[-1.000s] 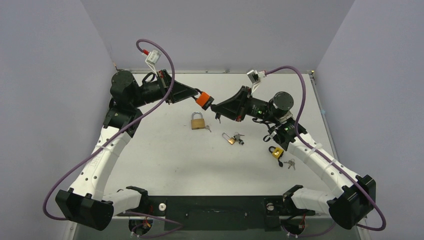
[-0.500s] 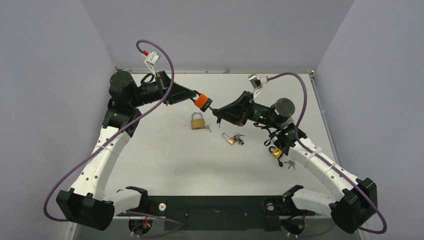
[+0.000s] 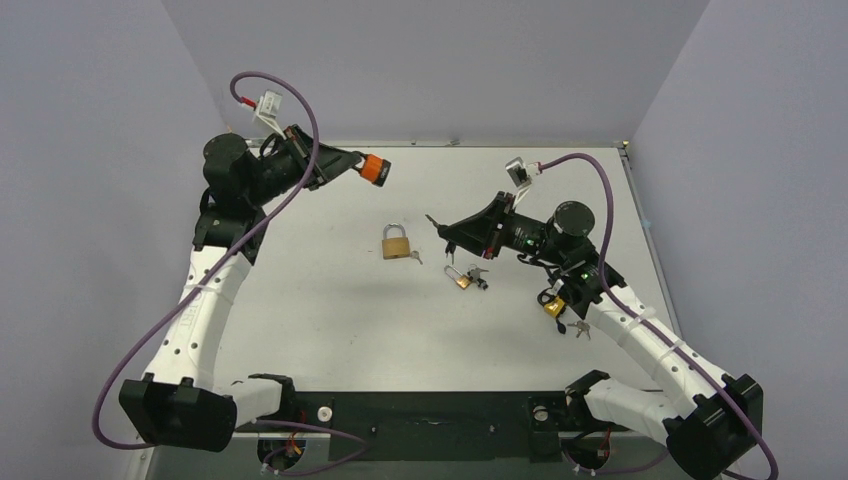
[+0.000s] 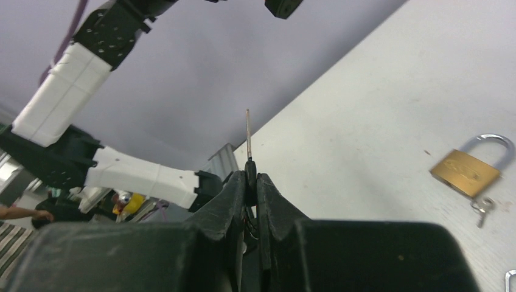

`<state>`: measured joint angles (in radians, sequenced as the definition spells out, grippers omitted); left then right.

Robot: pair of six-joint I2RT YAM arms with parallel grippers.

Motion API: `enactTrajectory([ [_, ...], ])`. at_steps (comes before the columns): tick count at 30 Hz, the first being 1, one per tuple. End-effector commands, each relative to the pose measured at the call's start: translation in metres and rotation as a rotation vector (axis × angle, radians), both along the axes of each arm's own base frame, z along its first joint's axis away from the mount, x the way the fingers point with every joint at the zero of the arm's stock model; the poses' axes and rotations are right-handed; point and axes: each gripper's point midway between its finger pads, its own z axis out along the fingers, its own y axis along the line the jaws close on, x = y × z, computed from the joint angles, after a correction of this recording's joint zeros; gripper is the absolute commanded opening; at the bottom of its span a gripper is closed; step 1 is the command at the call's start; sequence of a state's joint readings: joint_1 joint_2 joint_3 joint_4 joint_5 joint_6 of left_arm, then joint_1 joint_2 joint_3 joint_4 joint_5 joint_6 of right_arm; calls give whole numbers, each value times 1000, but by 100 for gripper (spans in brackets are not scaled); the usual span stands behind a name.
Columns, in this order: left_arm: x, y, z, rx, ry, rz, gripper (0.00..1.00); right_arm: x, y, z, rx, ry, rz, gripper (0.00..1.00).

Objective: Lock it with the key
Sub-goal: Place the lock at the center of the board.

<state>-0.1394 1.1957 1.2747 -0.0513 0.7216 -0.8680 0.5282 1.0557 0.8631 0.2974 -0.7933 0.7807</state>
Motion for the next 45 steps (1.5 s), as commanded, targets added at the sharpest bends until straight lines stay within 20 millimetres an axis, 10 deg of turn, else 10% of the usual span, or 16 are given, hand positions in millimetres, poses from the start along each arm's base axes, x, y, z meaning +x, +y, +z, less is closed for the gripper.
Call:
enactTrajectory([
  [1,61,50,-26,64,70,324,0,33,-20,-9,-89,2,-200,0],
  [9,148,145,-136,170,284,713,0,40,-26,-12,-128,42,-259,0],
  [18,205,176,-235,259,475,724,0,34,-32,-13,-161,54,-281,0],
  [45,238,232,-334,131,675,646,9,38,-24,-22,-189,70,-286,0],
])
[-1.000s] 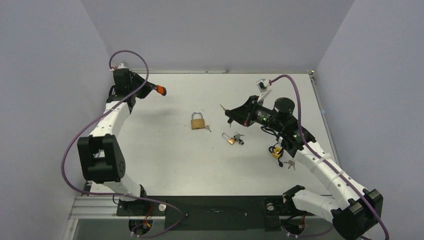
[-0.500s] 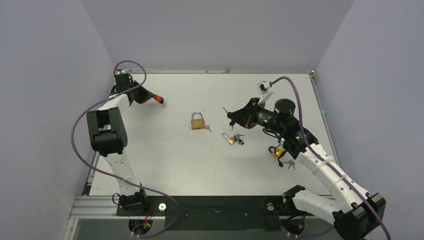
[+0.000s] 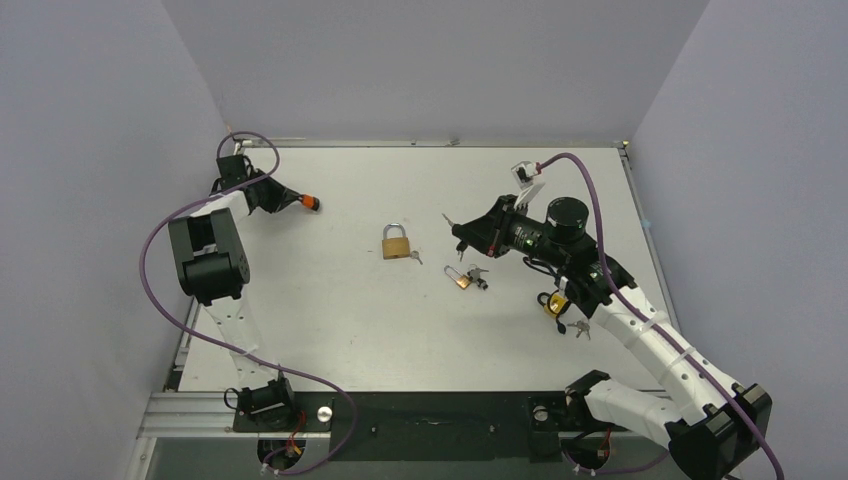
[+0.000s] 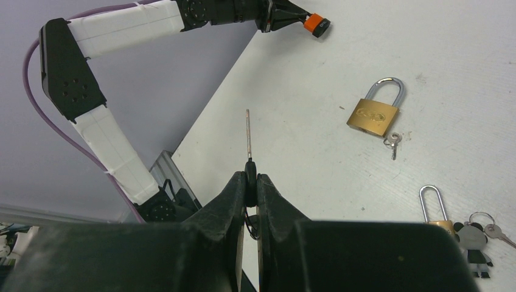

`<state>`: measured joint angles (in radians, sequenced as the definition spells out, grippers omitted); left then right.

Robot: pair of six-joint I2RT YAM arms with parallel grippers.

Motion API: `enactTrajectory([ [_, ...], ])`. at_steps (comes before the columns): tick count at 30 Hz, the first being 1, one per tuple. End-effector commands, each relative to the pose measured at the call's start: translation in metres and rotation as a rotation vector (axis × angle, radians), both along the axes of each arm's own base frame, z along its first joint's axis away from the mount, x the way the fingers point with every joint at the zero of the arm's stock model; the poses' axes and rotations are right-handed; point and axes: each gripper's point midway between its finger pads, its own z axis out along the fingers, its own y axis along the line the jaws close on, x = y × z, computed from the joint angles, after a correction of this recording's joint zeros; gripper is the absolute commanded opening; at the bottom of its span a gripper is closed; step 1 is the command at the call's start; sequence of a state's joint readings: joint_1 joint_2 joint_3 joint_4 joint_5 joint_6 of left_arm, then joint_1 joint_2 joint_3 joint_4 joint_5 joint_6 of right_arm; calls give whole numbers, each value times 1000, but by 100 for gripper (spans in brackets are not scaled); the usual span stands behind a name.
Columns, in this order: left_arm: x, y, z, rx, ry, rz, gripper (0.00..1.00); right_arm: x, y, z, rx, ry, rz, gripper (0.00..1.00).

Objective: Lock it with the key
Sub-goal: Place the lock at the center of the board, then place the key at the center of the board.

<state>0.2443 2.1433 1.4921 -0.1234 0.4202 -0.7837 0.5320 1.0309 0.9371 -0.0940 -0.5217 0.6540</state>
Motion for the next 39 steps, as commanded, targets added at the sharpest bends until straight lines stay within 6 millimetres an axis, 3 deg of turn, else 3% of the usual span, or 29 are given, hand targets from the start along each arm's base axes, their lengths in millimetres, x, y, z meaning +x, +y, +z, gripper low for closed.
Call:
enactTrajectory([
  [1,21,12,22,26,-79,15,19,9,3,20,13,-63,-18,0],
  [3,18,16,21,45,-61,34,30,11,5,18,10,-59,-20,0],
  [5,14,19,21,58,-50,51,34,13,8,17,6,-57,-20,0],
  [12,3,30,39,137,-18,107,41,29,24,13,-16,-50,-38,0],
  [17,-13,53,52,273,37,184,45,54,42,6,-34,-26,-82,0],
  [20,-21,49,56,309,47,180,46,76,63,-4,-21,1,-100,0],
  [21,-25,45,60,312,41,180,46,83,67,2,1,1,-114,0],
  [22,-27,42,64,307,30,179,47,93,77,-8,1,15,-117,0],
  [23,-31,33,72,295,7,170,47,101,84,-3,24,15,-126,0],
  [24,-34,28,75,288,-1,165,47,114,96,-19,17,37,-128,0],
  [25,-40,16,84,284,-25,146,47,122,103,-11,44,33,-136,0],
  [30,-69,-32,104,267,-94,56,47,168,157,-31,119,80,-124,0],
  [31,-80,-38,107,268,-100,45,47,176,166,-49,115,102,-123,0],
  [32,-86,-47,110,273,-109,24,47,182,174,-37,150,95,-120,0],
  [33,-98,-52,115,274,-122,15,47,190,182,-56,144,119,-121,0],
  [34,-107,-61,133,280,-167,5,47,196,189,-44,180,112,-119,0],
  [35,-119,-64,129,283,-158,-4,47,202,199,-62,178,132,-119,0],
  [36,-130,-70,147,291,-207,-10,47,208,206,-53,213,128,-119,0],
  [37,-141,-70,143,296,-191,-15,47,214,214,-70,212,146,-119,0],
  [38,-153,-70,159,308,-231,-15,48,220,221,-62,249,146,-120,0],
  [39,-164,-70,157,316,-213,-21,48,226,228,-83,251,166,-122,0],
])
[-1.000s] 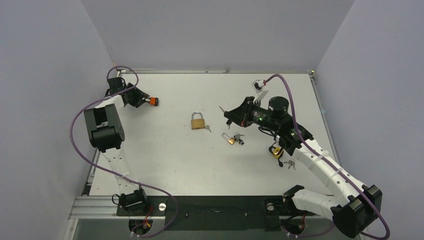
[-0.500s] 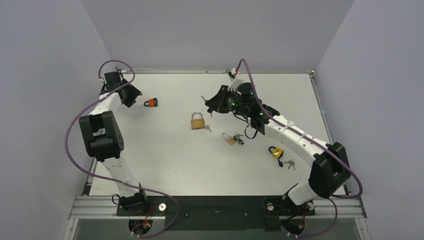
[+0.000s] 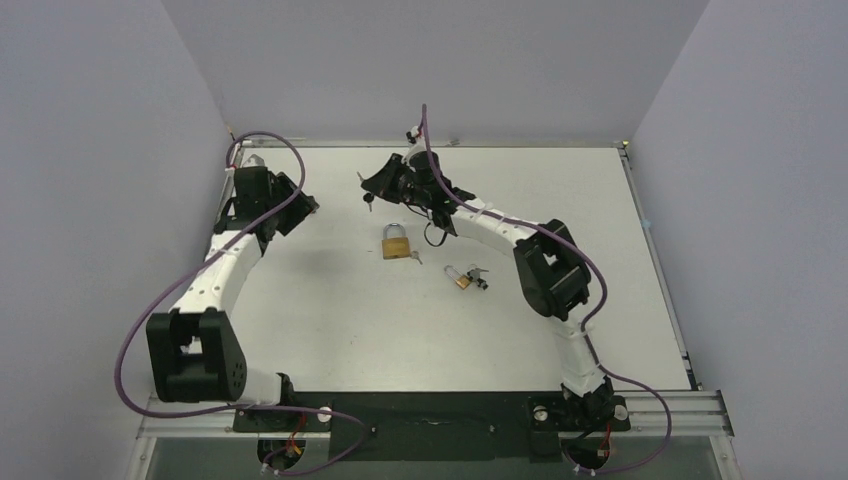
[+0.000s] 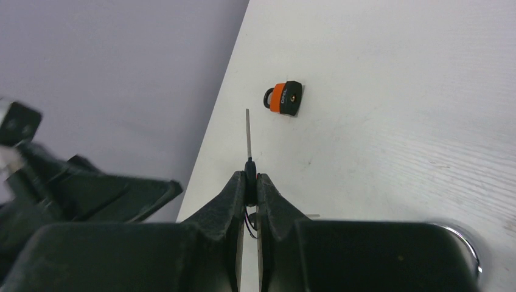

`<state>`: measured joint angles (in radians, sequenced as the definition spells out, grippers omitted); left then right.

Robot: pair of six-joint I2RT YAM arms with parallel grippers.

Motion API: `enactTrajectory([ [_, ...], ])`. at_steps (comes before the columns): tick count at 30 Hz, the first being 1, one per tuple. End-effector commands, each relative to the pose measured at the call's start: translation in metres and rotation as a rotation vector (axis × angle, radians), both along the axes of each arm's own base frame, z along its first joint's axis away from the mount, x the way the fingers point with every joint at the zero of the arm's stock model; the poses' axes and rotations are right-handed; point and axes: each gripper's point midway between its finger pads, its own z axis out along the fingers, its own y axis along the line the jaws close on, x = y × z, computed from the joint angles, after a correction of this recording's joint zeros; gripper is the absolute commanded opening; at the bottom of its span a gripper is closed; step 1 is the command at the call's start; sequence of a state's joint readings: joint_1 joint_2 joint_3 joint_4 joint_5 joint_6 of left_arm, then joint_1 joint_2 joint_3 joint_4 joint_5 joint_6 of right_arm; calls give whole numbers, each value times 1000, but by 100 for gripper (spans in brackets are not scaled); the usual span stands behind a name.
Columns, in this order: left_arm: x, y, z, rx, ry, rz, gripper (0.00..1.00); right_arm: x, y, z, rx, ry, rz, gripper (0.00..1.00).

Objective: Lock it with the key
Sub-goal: Place the key at the center of the board.

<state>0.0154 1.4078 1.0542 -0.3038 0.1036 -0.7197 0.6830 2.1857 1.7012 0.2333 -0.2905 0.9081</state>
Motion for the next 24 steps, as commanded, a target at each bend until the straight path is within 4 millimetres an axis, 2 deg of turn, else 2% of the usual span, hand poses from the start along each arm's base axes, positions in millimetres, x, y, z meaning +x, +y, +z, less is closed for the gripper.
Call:
enactTrajectory([
  [1,-42,-2,54,57,-136,-22,48,26,35,45,218,-61,-23,0],
  [2,-50,-4,60,63,-146,-33,49,29,45,22,223,-35,-21,0],
  [3,-63,-7,70,71,-171,-52,50,34,51,32,270,-32,-23,0],
  [8,-100,-17,92,57,-215,-104,52,52,89,9,402,30,-37,0],
  [11,-120,-27,99,11,-243,-144,52,59,101,-5,428,41,-87,0],
  [13,-128,-32,103,-8,-255,-160,52,63,105,-23,432,52,-132,0],
  [19,-139,-38,109,-21,-273,-187,52,61,115,-57,425,73,-209,0],
  [24,-140,-43,110,-31,-281,-206,52,66,117,-63,432,86,-271,0],
])
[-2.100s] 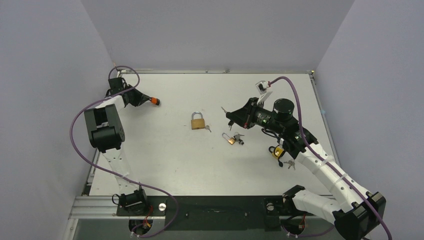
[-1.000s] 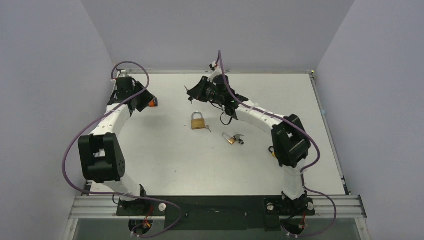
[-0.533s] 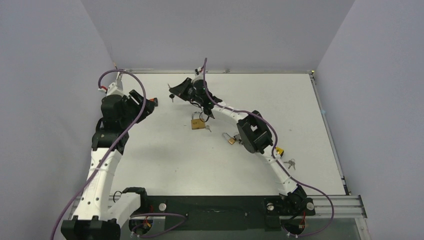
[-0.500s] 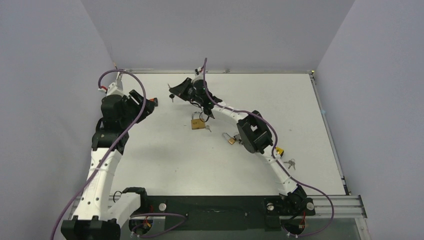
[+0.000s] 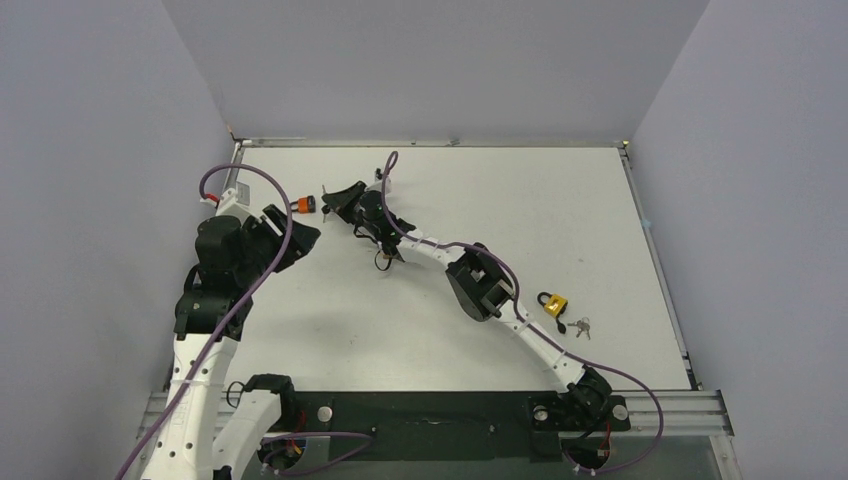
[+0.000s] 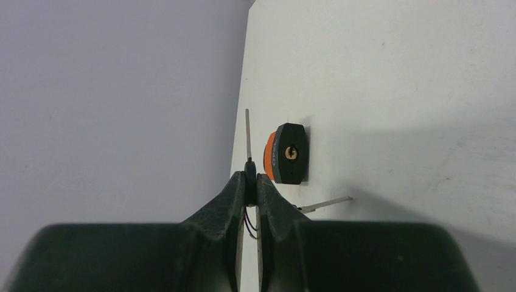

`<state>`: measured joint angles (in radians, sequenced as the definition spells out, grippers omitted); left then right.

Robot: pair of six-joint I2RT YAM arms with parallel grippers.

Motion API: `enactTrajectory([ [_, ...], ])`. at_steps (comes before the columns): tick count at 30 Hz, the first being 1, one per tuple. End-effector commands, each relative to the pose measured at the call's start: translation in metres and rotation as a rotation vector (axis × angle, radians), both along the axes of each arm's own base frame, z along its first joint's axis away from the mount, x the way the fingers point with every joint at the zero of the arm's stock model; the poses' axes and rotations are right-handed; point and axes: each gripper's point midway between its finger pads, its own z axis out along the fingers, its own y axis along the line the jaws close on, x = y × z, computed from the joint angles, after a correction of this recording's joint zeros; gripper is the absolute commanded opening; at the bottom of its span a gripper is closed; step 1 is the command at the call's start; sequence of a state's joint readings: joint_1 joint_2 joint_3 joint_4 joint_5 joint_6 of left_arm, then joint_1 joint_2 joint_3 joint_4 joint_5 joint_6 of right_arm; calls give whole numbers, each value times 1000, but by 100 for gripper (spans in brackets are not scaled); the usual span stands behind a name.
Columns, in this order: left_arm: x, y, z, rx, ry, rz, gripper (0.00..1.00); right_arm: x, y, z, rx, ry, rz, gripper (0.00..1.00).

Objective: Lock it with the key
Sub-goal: Place the key at the center of the board.

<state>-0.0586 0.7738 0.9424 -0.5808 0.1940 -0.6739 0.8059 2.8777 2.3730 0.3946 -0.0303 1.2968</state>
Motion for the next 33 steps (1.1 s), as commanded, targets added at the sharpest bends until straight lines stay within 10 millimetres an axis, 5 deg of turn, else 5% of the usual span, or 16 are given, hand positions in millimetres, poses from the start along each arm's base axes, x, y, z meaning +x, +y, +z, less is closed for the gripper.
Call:
enactTrajectory([
  [1,-2,-8,10,-19,-28,-35,52,14,0,41,104,-46,-96,0],
  [4,-2,-11,14,-34,-39,-51,52,16,0,35,101,-26,-99,2],
  [6,-2,-14,16,-41,-44,-61,52,14,1,33,95,-17,-90,16],
  [9,-1,-18,18,-42,-46,-77,53,9,5,33,91,-17,-64,51],
  [15,0,-22,16,-49,-43,-89,53,3,7,44,33,-48,-27,78],
  [33,14,-39,37,-78,-82,-153,53,-25,-38,133,-85,-189,76,88],
])
